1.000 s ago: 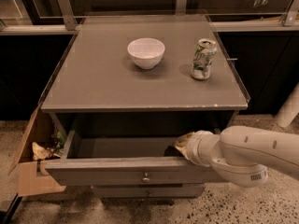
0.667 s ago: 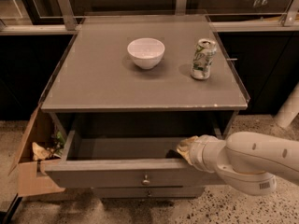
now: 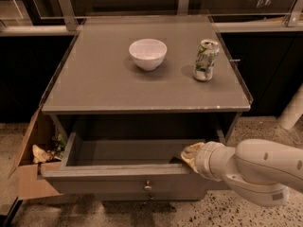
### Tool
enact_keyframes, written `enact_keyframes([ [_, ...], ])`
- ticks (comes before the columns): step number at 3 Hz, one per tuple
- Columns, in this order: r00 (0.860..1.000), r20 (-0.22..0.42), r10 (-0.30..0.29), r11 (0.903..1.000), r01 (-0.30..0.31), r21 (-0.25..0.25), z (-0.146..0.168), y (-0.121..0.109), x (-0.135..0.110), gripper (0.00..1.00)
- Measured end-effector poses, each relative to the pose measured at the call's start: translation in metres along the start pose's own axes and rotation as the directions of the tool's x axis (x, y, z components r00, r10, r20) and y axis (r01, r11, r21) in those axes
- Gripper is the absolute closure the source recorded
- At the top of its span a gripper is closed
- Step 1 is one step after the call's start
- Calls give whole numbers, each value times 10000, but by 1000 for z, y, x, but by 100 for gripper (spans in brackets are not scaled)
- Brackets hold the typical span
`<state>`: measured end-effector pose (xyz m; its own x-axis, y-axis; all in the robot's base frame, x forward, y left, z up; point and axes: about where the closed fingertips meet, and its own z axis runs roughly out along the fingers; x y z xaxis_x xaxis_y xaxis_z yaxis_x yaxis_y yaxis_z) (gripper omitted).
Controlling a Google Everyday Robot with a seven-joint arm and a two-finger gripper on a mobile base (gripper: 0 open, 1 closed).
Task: Open top drawer
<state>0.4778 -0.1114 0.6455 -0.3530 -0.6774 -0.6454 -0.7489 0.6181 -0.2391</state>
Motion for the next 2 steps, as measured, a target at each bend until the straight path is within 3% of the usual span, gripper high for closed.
enact_keyframes([
  [2,9998,125,147,9997,-144,-218,-17,17,9,51],
])
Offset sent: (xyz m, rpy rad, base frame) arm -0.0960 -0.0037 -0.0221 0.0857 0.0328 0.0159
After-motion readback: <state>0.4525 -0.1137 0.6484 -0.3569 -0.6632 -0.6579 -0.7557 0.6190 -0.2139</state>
